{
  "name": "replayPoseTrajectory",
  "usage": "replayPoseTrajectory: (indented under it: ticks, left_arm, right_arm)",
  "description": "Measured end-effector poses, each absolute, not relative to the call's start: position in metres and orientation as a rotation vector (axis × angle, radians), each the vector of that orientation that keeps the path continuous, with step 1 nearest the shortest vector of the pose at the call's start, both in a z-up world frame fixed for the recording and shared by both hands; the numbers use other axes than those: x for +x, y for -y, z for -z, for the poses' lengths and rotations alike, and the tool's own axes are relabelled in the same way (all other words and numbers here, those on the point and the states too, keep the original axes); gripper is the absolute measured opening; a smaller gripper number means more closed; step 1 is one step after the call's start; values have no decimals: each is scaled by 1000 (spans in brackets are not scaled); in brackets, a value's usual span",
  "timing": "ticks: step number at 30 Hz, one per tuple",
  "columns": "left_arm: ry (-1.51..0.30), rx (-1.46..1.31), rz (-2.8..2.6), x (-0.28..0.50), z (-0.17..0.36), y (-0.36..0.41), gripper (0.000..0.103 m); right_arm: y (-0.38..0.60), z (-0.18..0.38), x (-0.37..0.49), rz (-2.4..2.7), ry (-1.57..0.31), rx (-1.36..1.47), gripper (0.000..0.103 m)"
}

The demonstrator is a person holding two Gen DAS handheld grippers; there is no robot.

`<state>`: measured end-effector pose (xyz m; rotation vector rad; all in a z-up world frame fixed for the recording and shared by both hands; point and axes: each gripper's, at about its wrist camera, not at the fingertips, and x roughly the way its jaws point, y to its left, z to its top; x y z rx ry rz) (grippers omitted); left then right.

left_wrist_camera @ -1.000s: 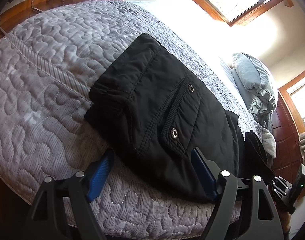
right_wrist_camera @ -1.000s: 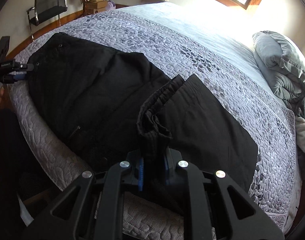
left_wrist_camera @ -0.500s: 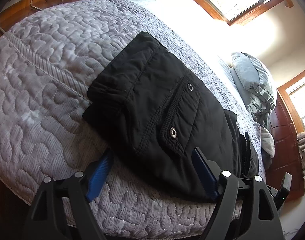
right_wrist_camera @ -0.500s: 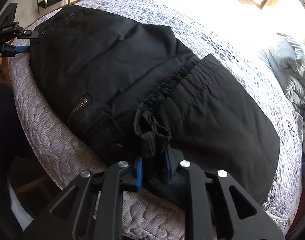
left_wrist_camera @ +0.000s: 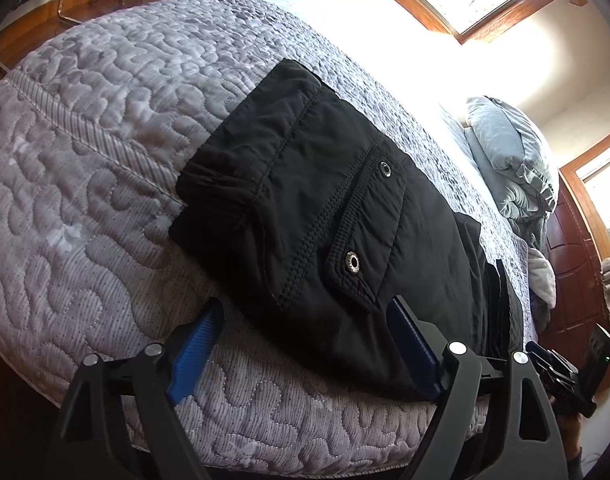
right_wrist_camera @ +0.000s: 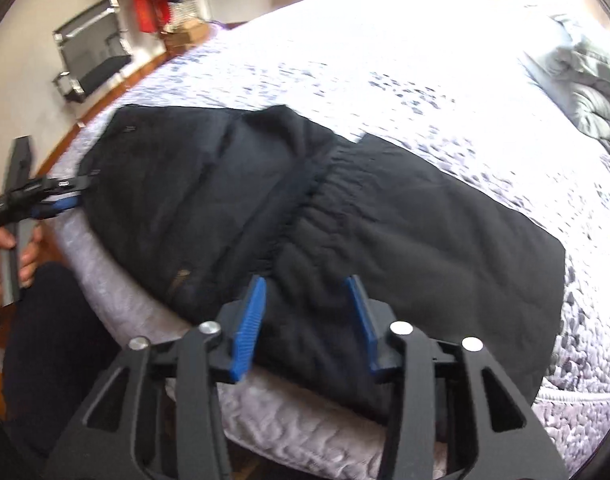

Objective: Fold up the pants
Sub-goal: 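Open the right tool to release the leg end on the pants, then grasp the pants edge with the right tool while the left tool grips the waist end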

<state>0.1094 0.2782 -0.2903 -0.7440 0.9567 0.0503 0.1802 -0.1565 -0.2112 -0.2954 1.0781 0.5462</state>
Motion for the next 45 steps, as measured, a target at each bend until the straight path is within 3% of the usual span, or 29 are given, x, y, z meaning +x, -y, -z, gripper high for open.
replayPoseTrajectory:
  ticks: [6,12,15,17,21,34,37,45]
  left_arm:
    - [-944,-776,-70,105,290,-280,87]
    - [-887,-938,-81,97,297,-297,87]
    - [-843,-1098,-69,92,306,-311,87]
    - [-822,-1187,-70,91,313,-319,87]
    - [-798,-1221,-102,92,317,-325,87]
    - [-722,-1293,-171,96,324,-338,86]
    - [-711,-1338,-176,95,333,-343,82]
    - [-691,-1352,-169,97,336,-342,86]
  right_arm:
    - [134,243,181,-549,-1147,-417,23]
    - [120,231,205,-634,-1253,-443,24]
    - [93,195,242,-841,-1339,-381,61]
    - [57,170,272,-968,-1347,-397,63]
    - [-32,150,327,-1169,-1396,-462,86]
    - [-265,222,361,-1486,-1631,-667,89]
    - [-291,243,349,-1527,-1668,-729,89]
    - [-322,278,329,-1587,-1737,-850,89]
